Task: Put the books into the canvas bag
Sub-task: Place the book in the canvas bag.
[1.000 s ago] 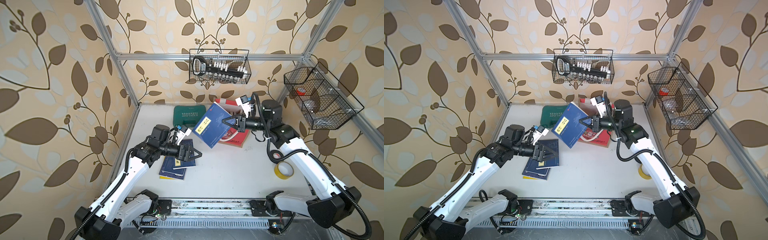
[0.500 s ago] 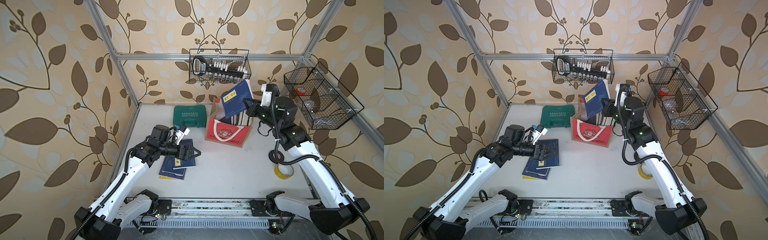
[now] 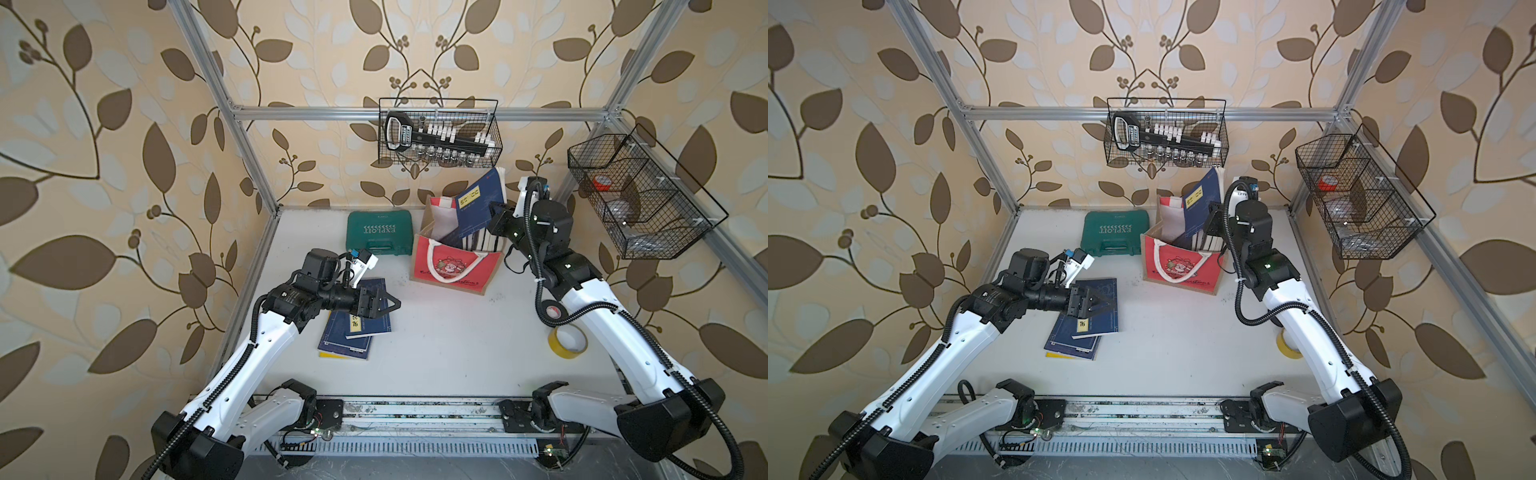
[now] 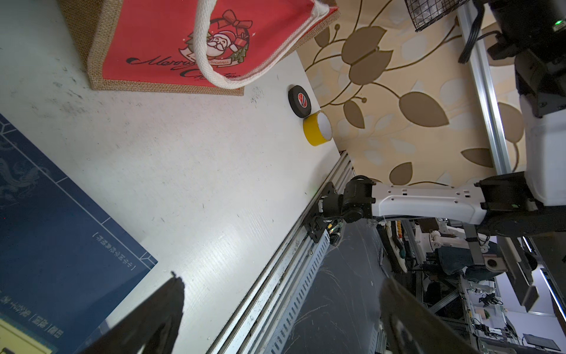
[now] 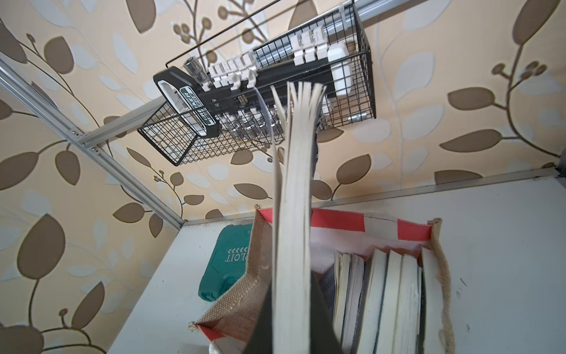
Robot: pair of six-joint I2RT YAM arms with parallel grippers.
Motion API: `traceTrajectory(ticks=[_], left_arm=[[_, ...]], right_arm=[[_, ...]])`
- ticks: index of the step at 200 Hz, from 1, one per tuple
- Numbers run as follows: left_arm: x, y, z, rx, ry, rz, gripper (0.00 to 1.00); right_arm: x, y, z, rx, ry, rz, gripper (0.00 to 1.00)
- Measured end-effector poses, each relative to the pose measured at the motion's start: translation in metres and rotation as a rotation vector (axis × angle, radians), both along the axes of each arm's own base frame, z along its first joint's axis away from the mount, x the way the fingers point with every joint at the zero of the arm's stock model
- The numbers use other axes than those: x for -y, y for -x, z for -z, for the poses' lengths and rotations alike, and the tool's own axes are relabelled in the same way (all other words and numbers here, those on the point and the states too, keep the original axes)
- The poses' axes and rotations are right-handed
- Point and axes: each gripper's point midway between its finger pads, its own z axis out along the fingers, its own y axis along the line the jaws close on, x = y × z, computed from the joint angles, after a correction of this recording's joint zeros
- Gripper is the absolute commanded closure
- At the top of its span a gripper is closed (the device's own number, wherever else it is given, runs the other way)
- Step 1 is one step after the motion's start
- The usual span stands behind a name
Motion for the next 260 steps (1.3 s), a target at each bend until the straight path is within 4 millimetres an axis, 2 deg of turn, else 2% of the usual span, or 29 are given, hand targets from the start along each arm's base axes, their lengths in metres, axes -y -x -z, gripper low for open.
traceTrajectory(ticks=[47,89,112,146,189,209,224,238,260], left_arm=[[-0.001,-0.002,0.001,-0.003,0.000,-0.007,0.01],[-0.001,-0.003,0.000,0.000,0.002,-0.007,0.01],[-0.001,-0.002,0.000,0.000,0.002,-0.007,0.01],[-0.001,-0.002,0.000,-0.001,0.004,-0.005,0.01],[-0.001,-0.002,0.000,-0.001,0.004,-0.005,0.01],[-0.001,-0.002,0.000,0.000,0.004,-0.005,0.01],[-0.001,-0.002,0.000,0.000,0.004,-0.005,0.01],[-0.001,-0.002,0.000,-0.001,0.004,-0.005,0.01],[-0.001,-0.002,0.000,0.000,0.004,-0.005,0.01]], right_arm=[[-0.030,-0.005,0.024,-0.036,0.011,-0.012,1.00],[-0.048,-0.011,0.052,-0.079,0.008,0.065,1.00],[-0.048,-0.015,0.073,-0.112,0.008,0.136,1.00],[-0.038,-0.026,0.099,-0.148,0.019,0.248,1.00],[-0.036,-0.033,0.117,-0.176,0.017,0.296,1.00],[-0.037,-0.035,0.123,-0.185,0.013,0.300,0.82],[-0.038,-0.036,0.122,-0.181,0.002,0.302,0.72],[-0.037,-0.036,0.120,-0.172,-0.010,0.308,0.66],[-0.036,-0.036,0.116,-0.160,-0.012,0.312,0.63]])
